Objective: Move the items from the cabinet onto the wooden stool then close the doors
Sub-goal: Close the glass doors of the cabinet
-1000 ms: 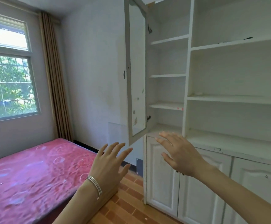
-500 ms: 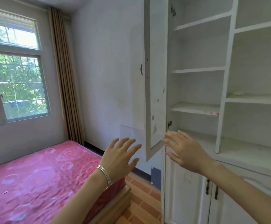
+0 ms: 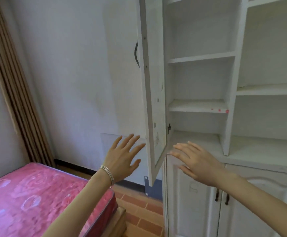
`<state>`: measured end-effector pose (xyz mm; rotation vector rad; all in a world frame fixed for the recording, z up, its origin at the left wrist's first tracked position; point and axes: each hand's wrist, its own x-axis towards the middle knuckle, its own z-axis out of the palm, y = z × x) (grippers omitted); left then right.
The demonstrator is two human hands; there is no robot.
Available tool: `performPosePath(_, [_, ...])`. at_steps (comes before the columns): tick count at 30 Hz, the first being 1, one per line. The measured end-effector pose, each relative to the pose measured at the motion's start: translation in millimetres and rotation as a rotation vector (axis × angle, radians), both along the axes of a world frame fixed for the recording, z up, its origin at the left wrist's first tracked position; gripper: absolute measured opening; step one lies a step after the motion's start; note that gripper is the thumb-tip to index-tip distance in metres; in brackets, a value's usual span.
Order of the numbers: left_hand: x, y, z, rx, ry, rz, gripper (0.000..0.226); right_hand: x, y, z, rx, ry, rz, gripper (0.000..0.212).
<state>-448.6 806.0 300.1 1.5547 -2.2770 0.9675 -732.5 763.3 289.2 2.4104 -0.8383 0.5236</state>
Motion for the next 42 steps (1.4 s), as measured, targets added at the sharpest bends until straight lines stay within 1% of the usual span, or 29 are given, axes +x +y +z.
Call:
performPosePath(5, [40.5, -81.5, 10.1, -0.020, -0.013, -0.093, 0.058, 24.4, -36.0, 8.2, -0.021, -0.003, -0.098, 0.044])
performPosePath(10, [55.1, -140.7, 6.8, -0.035, -0.042, -0.229, 0.067, 37.7, -58.1, 5.7, -0.014, -0.034, -0.199, 0.043])
performPosePath(15, [64.8, -172.5, 1.1, -0.062, -0.065, -0.300, 0.068, 37.9, -69.2, -3.6, 0.020, -0.007, -0.259, 0.042])
performPosePath(20, [62.7, -185.4, -2.7, -0.082, -0.076, -0.364, 0.069, 34.7, -78.7, -4.1, 0.026, 0.012, -0.302, 0.042])
performPosePath(26, [30.6, -188.7, -3.4, -0.059, -0.060, -0.429, 0.071, 11.5, -75.8, -8.7, 0.054, -0.045, -0.362, 0.046])
performPosePath(29, [3.2, -191.6, -1.4, -0.060, -0.028, -0.513, 0.067, -7.2, -67.7, -13.8, 0.054, -0.082, -0.435, 0.043])
performPosePath(32, [-31.9, -197.8, -1.2, -0.071, 0.026, -0.604, 0.064, -26.7, -57.3, -17.9, 0.063, -0.098, -0.507, 0.043])
performPosePath(36, [-78.4, -208.8, -2.6, -0.063, 0.088, -0.672, 0.078, -61.0, -51.1, -17.5, 0.073, -0.126, -0.595, 0.043])
performPosePath(42, [-141.1, -230.1, -0.2, -0.066, 0.061, -0.664, 0.086, -110.8, -61.6, -13.7, 0.045, -0.111, -0.621, 0.042])
